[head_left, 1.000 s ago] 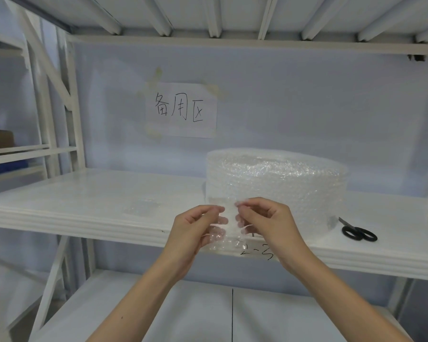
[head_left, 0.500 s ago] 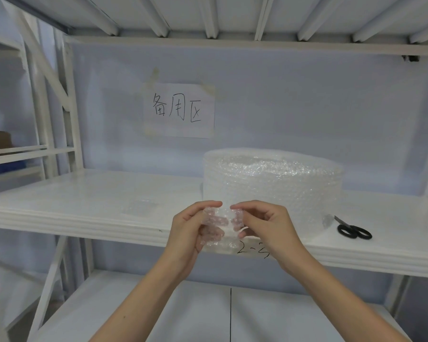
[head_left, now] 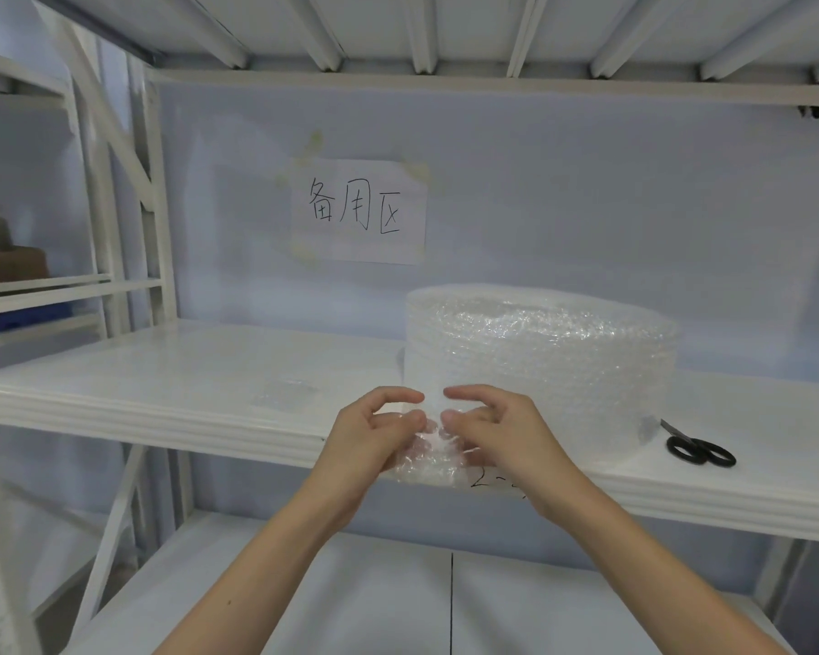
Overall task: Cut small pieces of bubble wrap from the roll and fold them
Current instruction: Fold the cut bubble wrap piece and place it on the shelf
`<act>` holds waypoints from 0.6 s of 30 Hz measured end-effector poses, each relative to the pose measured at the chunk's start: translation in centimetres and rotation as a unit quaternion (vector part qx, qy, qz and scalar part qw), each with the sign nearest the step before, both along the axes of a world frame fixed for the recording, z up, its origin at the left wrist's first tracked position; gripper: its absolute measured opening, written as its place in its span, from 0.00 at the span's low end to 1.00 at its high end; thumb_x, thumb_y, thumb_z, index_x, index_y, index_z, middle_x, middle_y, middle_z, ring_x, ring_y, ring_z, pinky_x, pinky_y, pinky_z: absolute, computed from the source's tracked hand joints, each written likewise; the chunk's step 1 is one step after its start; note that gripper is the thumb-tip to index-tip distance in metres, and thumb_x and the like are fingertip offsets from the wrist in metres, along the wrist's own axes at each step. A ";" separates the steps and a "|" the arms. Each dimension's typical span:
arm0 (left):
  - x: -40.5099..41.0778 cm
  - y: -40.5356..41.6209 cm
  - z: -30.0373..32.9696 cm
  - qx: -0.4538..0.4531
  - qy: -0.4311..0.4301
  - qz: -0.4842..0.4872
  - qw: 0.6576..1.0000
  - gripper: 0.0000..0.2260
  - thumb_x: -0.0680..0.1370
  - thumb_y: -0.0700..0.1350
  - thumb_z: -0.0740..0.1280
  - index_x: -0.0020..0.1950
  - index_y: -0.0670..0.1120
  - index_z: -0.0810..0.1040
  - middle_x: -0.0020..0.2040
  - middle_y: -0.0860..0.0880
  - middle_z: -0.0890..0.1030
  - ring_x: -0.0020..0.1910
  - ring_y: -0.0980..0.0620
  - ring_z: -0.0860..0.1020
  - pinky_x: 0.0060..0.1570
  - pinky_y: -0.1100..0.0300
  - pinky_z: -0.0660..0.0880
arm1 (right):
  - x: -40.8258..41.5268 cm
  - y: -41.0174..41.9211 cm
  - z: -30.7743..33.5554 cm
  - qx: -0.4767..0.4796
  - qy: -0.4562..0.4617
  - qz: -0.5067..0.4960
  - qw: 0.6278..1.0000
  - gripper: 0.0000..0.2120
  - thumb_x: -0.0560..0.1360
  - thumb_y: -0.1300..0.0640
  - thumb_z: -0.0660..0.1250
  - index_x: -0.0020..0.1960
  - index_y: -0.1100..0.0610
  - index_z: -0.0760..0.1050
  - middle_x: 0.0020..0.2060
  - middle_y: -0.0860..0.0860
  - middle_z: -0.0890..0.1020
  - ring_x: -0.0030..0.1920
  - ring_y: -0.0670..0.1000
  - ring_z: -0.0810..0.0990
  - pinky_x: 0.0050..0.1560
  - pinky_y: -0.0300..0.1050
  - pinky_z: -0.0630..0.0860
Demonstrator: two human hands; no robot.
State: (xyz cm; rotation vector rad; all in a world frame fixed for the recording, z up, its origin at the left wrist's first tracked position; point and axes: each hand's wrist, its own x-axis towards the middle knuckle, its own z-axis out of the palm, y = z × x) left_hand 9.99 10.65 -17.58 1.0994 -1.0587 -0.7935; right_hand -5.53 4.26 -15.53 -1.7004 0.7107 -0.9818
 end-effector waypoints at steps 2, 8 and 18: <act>1.0 0.0 -0.3 0.005 -0.011 0.011 1.000 0.09 0.77 0.42 0.69 0.57 0.50 0.79 0.39 0.47 0.87 0.29 0.54 0.76 0.31 0.67 0.71 | 1.3 -0.6 0.0 -0.007 0.010 -0.003 1.000 0.07 0.74 0.63 0.70 0.51 0.59 0.82 0.33 0.54 0.82 0.32 0.50 0.79 0.34 0.36 0.77; 4.9 0.3 -1.4 0.028 0.010 0.049 0.998 0.14 0.75 0.39 0.71 0.60 0.46 0.76 0.41 0.41 0.85 0.35 0.49 0.83 0.42 0.60 0.81 | 6.6 -2.7 -0.1 -0.024 -0.005 -0.022 0.999 0.06 0.74 0.65 0.69 0.50 0.64 0.81 0.34 0.57 0.82 0.32 0.53 0.77 0.33 0.40 0.79; 11.7 0.5 -1.5 0.062 -0.053 0.189 0.979 0.11 0.78 0.39 0.66 0.60 0.44 0.74 0.40 0.38 0.85 0.30 0.47 0.78 0.37 0.56 0.81 | 15.8 -8.1 -2.2 -0.114 0.102 -0.090 0.984 0.06 0.73 0.59 0.68 0.50 0.56 0.79 0.41 0.56 0.85 0.34 0.51 0.81 0.40 0.43 0.77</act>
